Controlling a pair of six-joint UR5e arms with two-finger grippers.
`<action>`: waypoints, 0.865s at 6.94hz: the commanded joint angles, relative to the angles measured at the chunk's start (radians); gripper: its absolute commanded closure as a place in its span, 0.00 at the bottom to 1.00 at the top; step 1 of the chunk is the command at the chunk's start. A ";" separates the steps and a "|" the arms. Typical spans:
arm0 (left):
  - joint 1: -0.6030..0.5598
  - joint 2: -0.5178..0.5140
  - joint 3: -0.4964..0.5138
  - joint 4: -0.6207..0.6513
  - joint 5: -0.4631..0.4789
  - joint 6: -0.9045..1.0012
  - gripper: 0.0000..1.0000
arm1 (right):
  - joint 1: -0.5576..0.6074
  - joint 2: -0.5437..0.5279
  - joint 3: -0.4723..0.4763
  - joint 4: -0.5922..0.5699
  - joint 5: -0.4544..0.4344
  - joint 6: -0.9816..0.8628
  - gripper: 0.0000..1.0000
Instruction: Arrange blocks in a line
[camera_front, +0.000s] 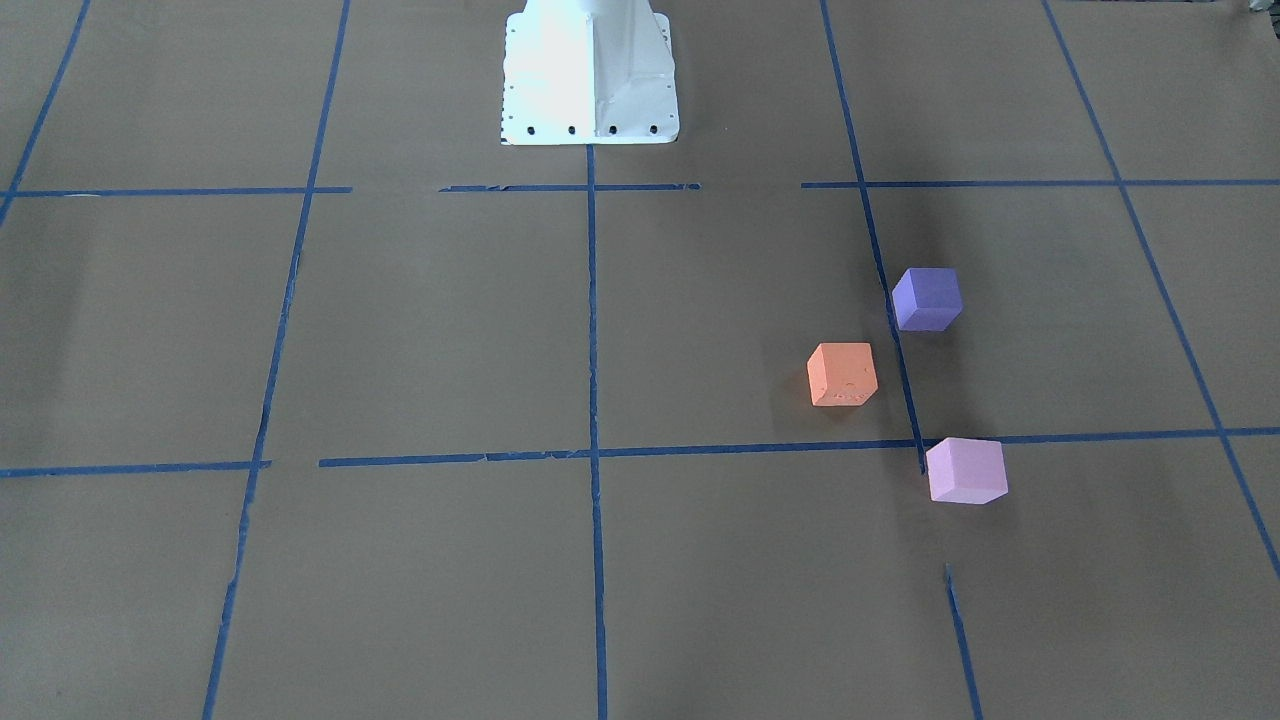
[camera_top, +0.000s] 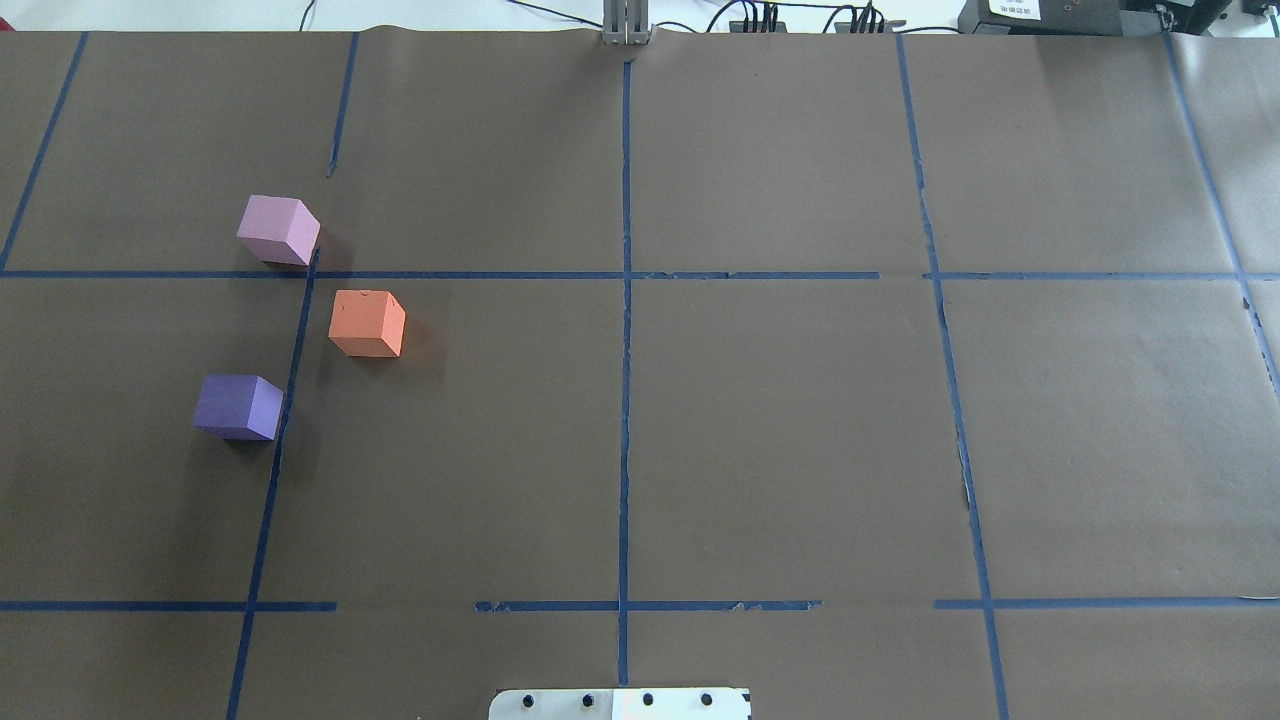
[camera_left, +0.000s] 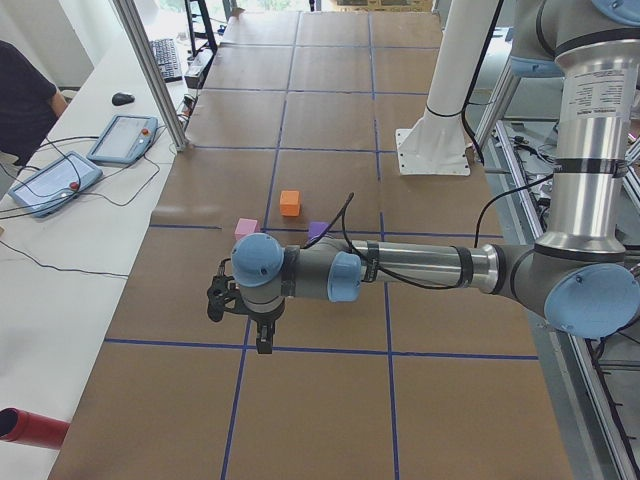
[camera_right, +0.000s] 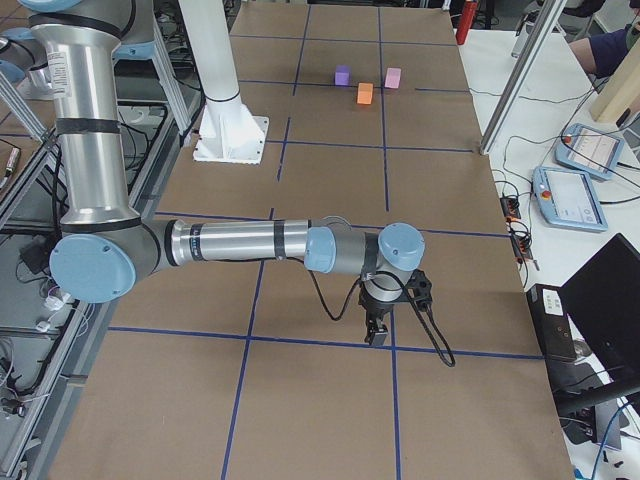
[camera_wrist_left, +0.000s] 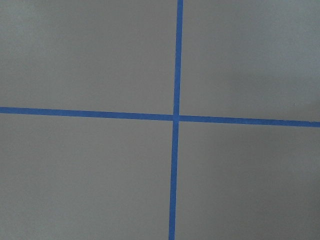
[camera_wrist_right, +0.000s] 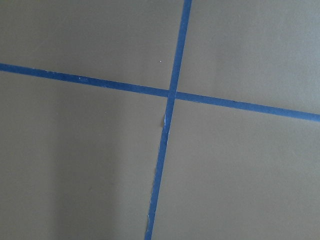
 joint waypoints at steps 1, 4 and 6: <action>0.016 -0.001 0.003 0.001 0.020 -0.006 0.00 | 0.000 0.000 0.000 0.000 0.000 0.000 0.00; 0.017 0.000 -0.001 0.002 0.022 -0.007 0.00 | 0.000 0.000 0.000 0.000 0.000 0.000 0.00; 0.017 -0.014 -0.021 0.001 0.024 -0.006 0.00 | 0.000 0.000 0.000 0.000 0.000 0.000 0.00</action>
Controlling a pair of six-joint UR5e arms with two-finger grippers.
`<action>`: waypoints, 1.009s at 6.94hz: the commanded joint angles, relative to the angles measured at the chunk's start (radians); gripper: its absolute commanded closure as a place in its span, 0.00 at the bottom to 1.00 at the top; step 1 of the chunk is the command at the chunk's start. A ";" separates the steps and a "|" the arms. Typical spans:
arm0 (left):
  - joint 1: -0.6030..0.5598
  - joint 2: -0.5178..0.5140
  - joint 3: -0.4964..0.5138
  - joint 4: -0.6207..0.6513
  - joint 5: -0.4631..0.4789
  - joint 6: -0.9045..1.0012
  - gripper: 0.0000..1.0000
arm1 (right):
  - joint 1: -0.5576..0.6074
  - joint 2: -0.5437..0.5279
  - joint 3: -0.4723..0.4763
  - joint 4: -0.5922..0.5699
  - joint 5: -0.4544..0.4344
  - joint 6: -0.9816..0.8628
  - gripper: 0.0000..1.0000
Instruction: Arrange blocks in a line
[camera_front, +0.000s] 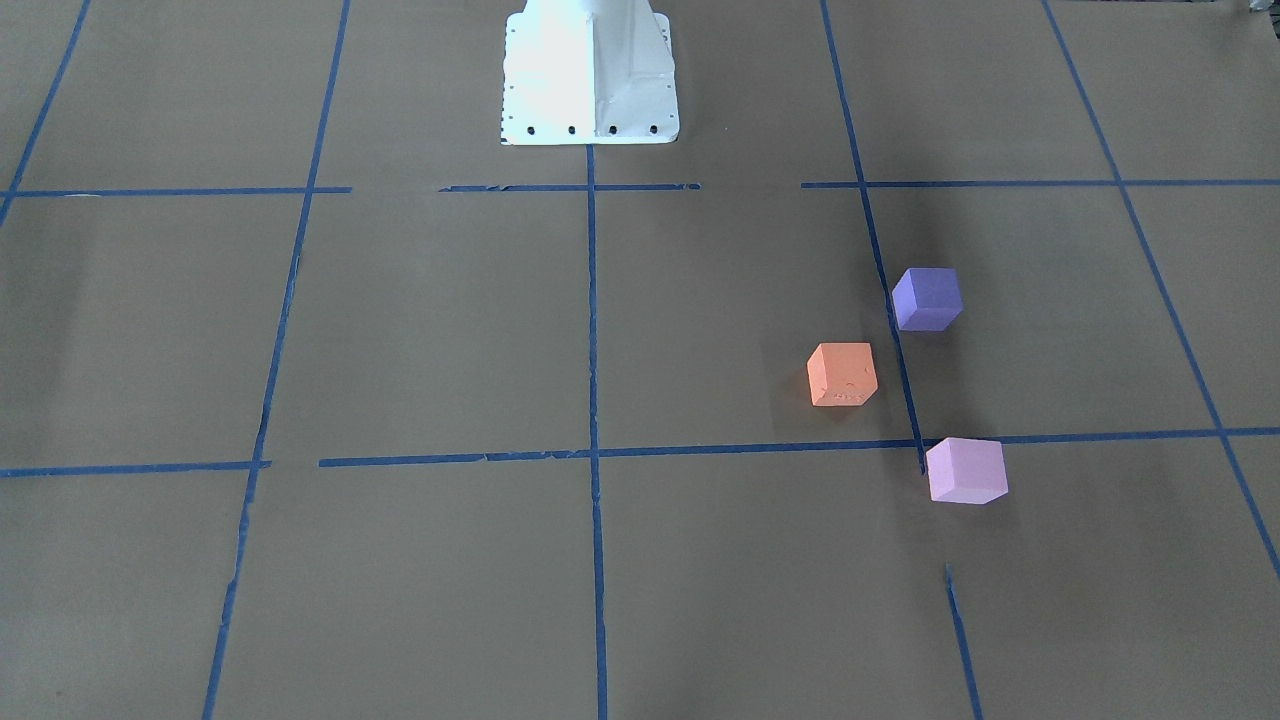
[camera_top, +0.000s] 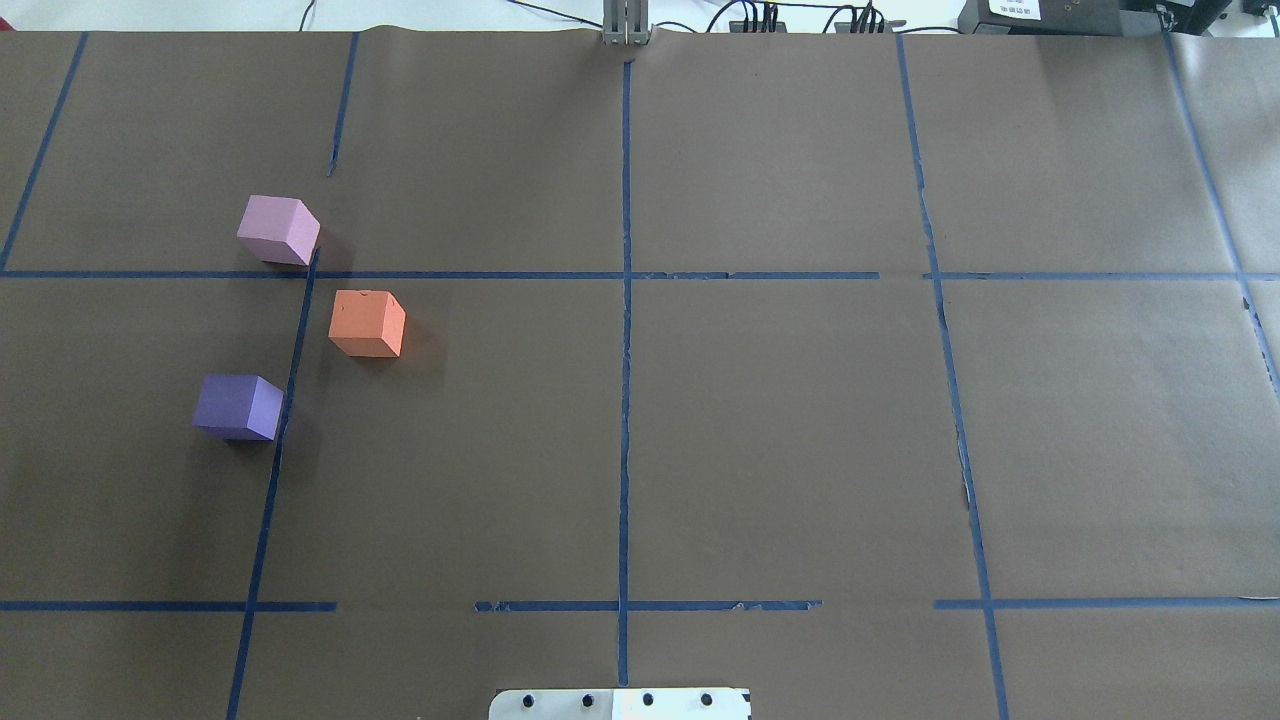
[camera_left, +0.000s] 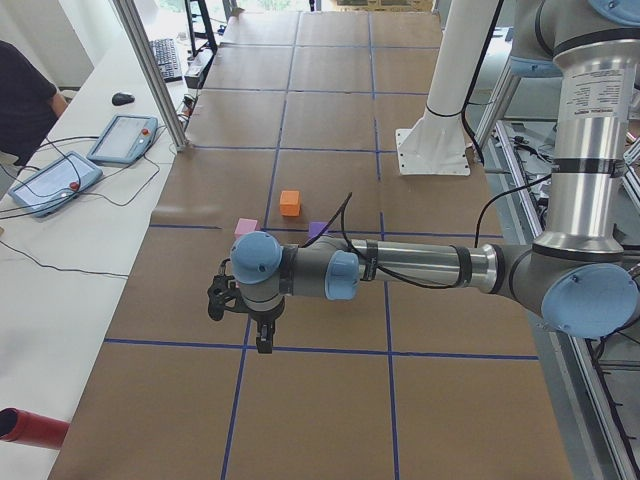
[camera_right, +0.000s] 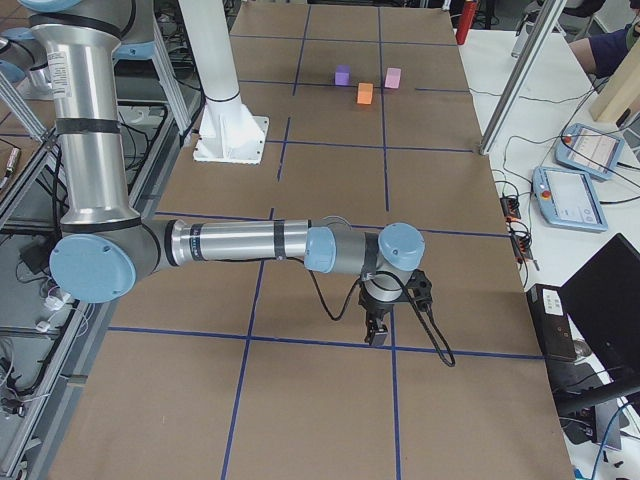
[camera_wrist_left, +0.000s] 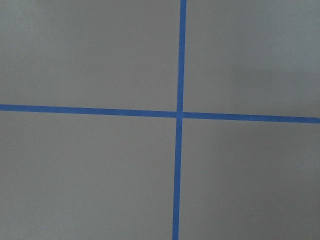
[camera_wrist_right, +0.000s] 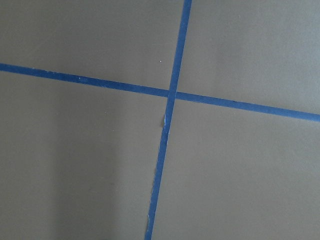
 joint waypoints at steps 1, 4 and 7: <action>0.002 -0.008 -0.028 0.000 0.003 0.001 0.00 | 0.000 0.000 0.000 0.000 0.000 0.000 0.00; 0.152 -0.076 -0.089 0.007 0.073 -0.080 0.00 | 0.000 0.000 0.000 0.000 0.000 0.000 0.00; 0.373 -0.218 -0.153 -0.005 0.076 -0.403 0.01 | 0.000 0.000 0.000 0.000 0.000 0.000 0.00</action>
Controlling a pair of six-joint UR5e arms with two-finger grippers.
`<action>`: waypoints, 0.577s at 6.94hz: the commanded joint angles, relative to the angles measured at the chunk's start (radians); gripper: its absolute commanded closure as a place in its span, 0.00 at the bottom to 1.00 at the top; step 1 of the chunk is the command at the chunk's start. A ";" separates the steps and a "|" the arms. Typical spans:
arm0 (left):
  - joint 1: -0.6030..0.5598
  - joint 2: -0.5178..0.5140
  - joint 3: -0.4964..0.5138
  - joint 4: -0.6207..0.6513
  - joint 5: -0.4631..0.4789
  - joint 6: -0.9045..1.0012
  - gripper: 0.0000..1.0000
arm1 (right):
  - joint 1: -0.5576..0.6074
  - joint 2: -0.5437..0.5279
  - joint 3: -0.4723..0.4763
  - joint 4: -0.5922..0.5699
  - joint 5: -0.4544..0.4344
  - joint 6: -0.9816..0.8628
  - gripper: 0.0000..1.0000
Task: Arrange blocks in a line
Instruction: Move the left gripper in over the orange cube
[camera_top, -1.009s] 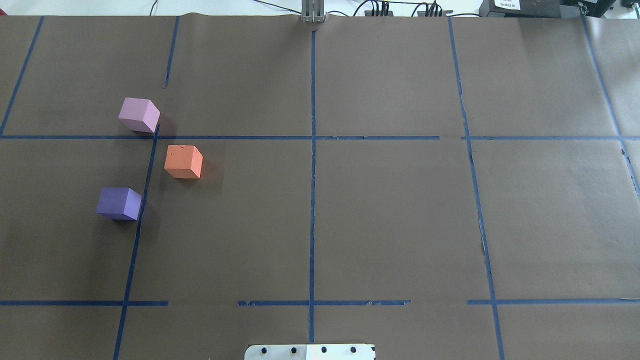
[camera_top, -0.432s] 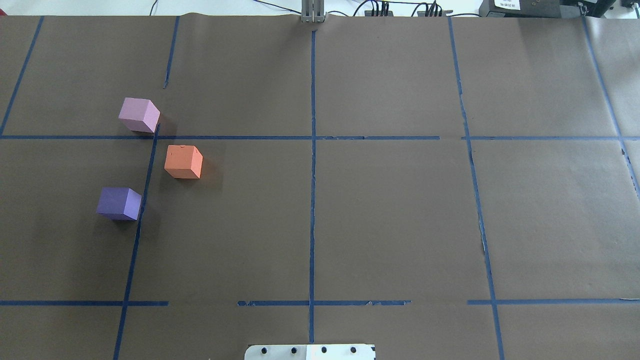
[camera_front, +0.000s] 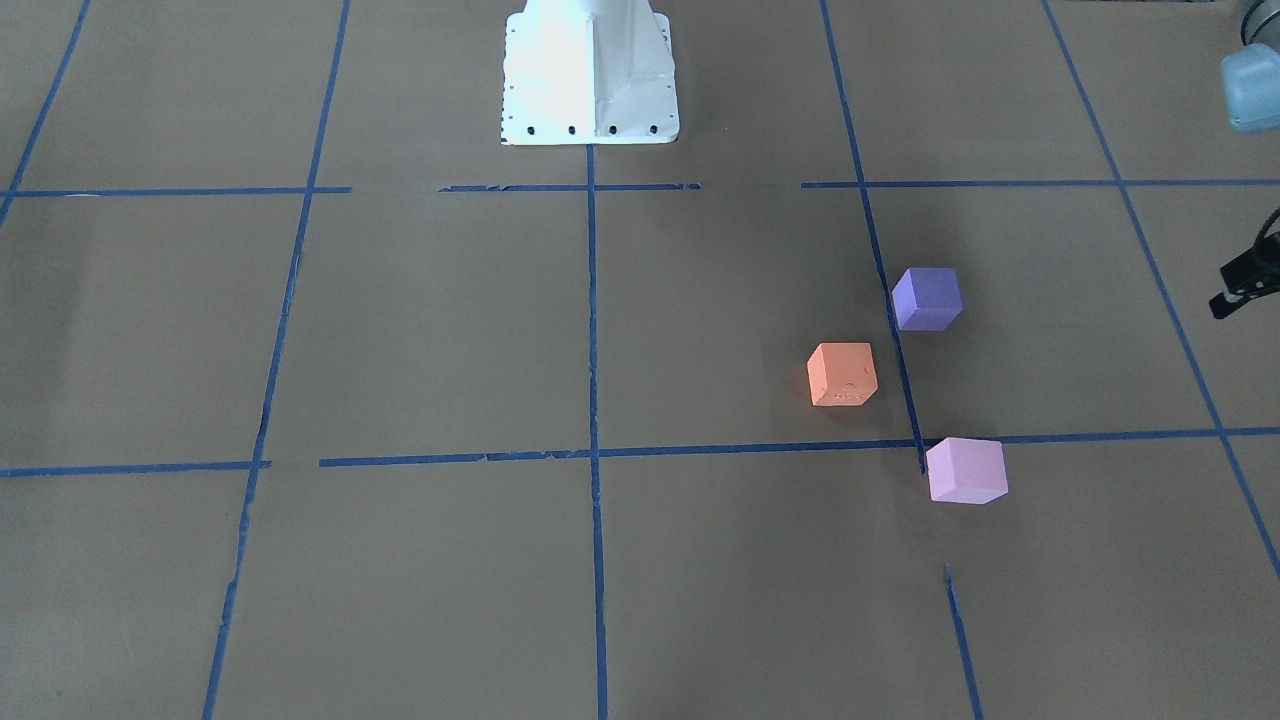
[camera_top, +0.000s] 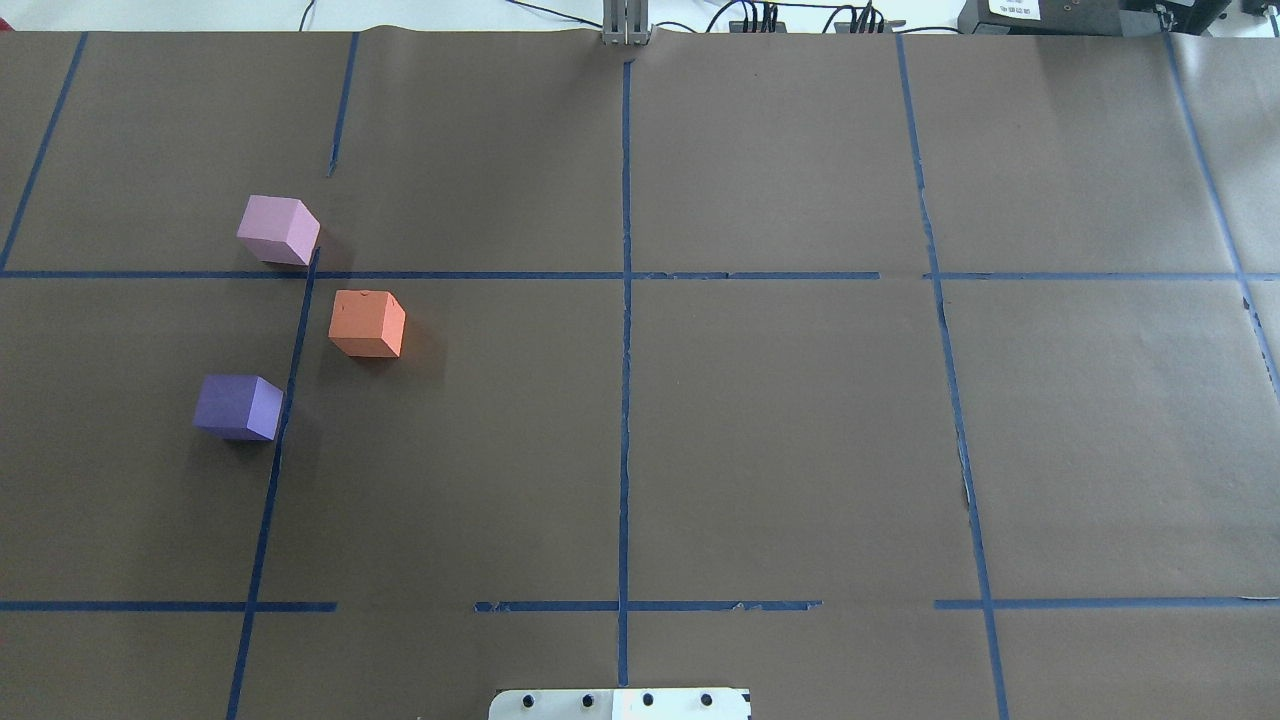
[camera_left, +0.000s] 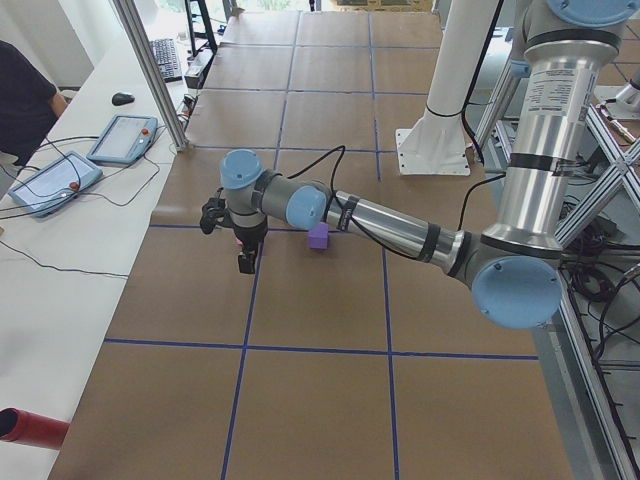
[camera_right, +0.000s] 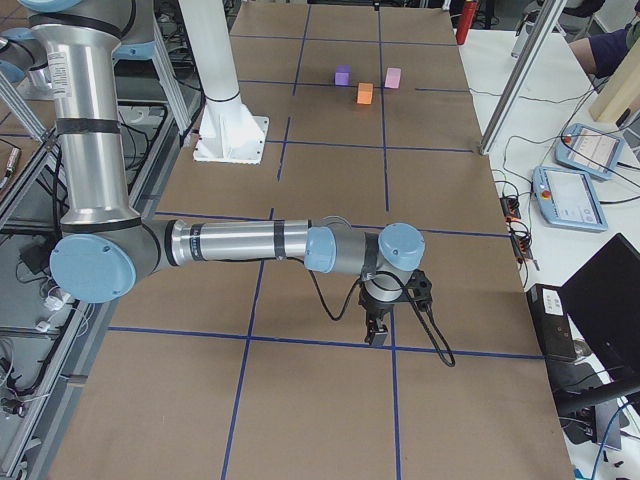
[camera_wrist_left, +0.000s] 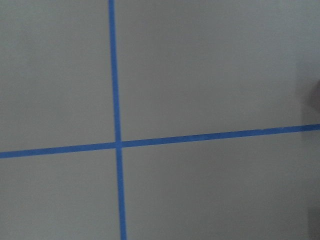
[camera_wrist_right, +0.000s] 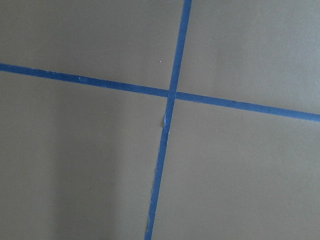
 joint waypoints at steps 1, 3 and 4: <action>0.127 -0.114 -0.005 -0.048 0.016 -0.211 0.01 | 0.000 0.000 0.000 0.000 0.000 0.000 0.00; 0.267 -0.166 0.015 -0.131 0.019 -0.373 0.01 | 0.000 0.000 0.000 0.000 0.000 0.000 0.00; 0.346 -0.194 0.027 -0.163 0.078 -0.465 0.01 | 0.000 0.000 0.000 0.000 0.000 0.000 0.00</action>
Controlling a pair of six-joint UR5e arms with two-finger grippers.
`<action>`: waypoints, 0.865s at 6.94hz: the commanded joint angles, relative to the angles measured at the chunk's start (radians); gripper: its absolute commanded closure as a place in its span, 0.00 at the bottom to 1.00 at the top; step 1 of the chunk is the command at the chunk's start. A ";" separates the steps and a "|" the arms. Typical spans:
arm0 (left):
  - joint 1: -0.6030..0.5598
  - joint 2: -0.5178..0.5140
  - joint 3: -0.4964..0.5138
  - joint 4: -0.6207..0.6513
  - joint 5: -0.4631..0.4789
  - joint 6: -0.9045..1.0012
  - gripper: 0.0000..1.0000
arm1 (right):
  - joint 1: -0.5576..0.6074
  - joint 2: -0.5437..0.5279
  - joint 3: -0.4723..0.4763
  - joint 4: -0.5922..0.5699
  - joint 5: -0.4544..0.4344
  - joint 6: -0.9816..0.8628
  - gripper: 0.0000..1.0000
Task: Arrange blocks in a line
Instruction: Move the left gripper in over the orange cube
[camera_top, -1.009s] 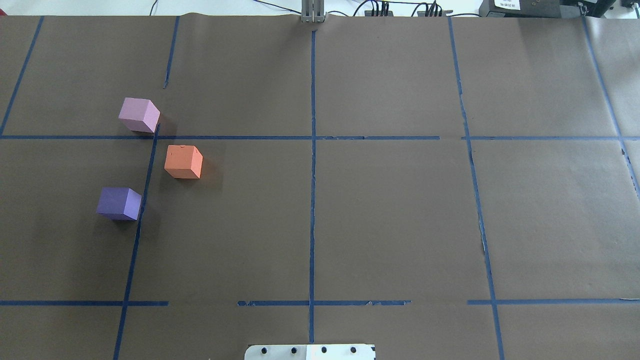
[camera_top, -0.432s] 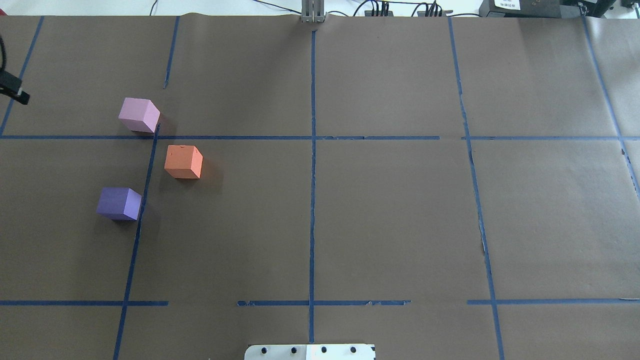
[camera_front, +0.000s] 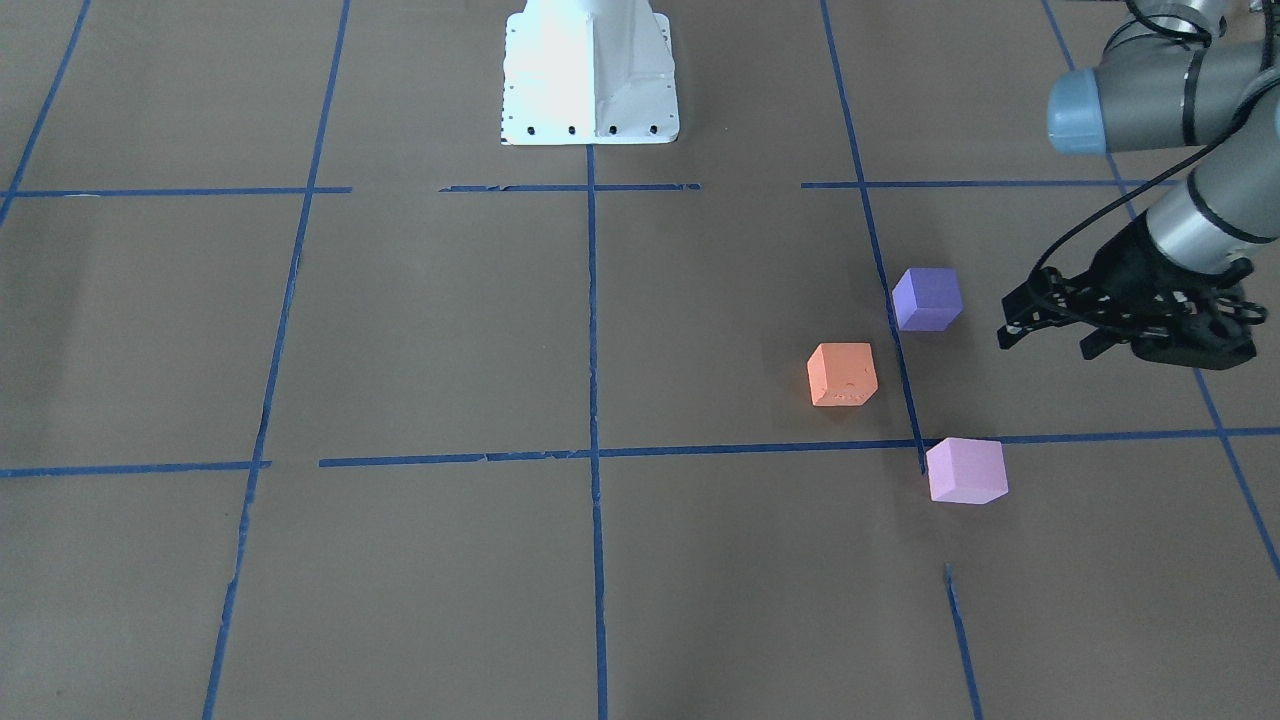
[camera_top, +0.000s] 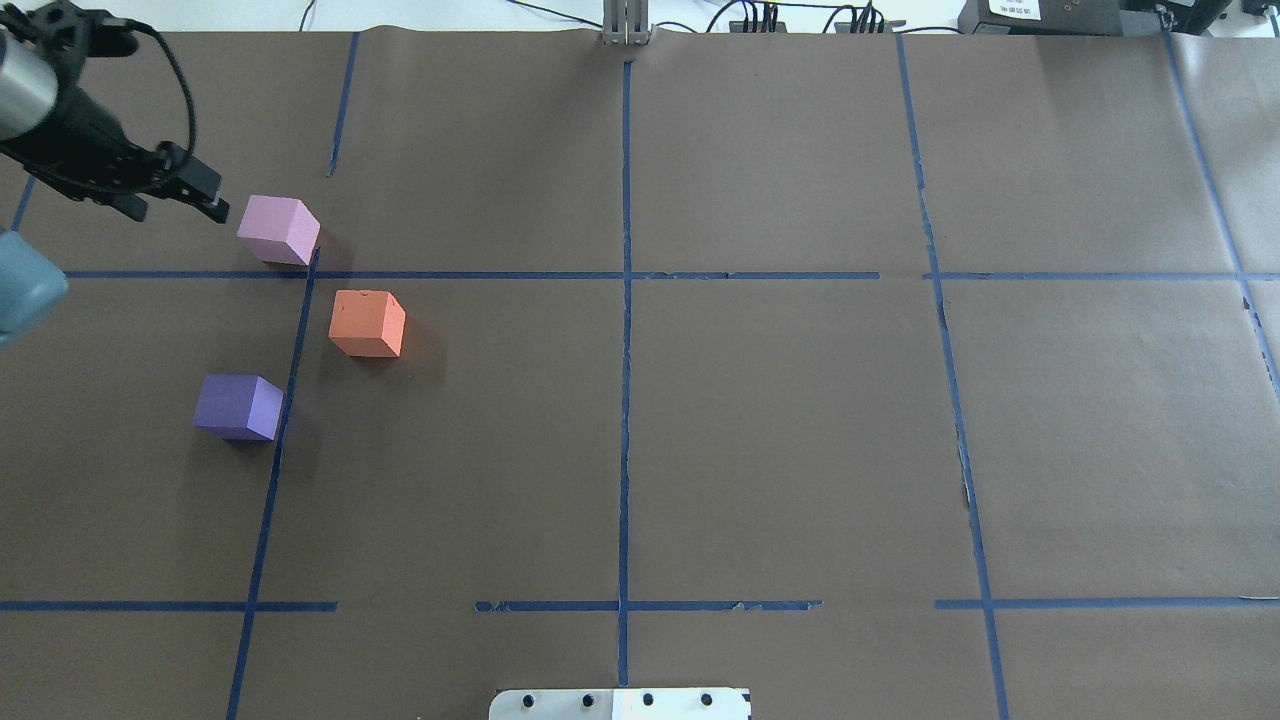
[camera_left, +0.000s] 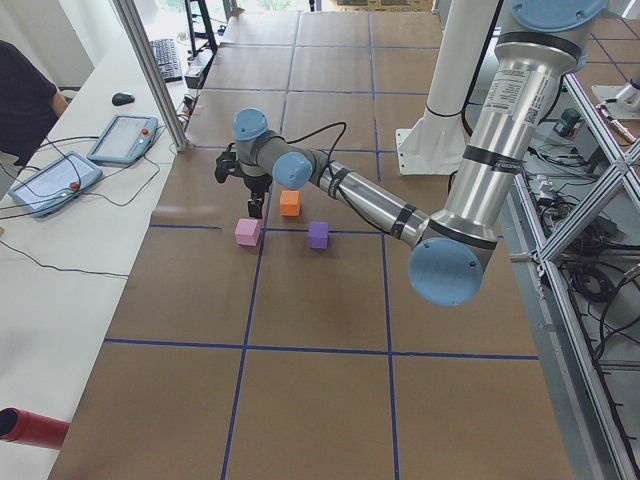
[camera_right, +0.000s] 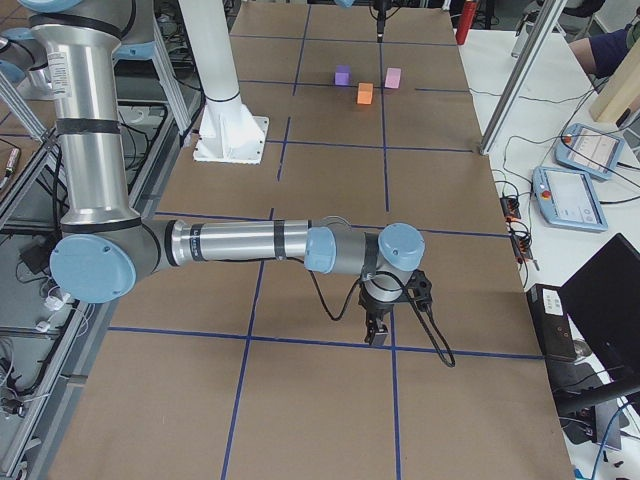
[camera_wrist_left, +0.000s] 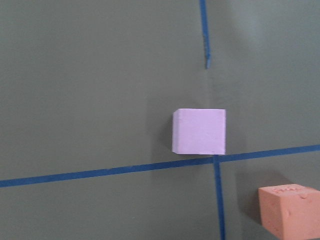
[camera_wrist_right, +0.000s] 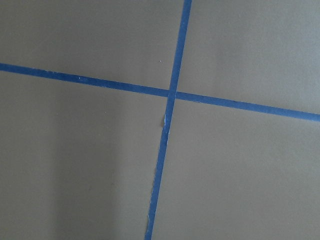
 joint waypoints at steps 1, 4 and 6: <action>0.146 -0.052 0.017 -0.038 0.061 -0.140 0.01 | 0.000 0.000 0.000 0.000 0.000 0.000 0.00; 0.191 -0.108 0.100 -0.039 0.071 -0.169 0.01 | 0.000 0.000 0.000 0.000 0.000 0.000 0.00; 0.224 -0.115 0.114 -0.039 0.136 -0.204 0.01 | 0.000 0.000 0.000 0.000 0.000 0.000 0.00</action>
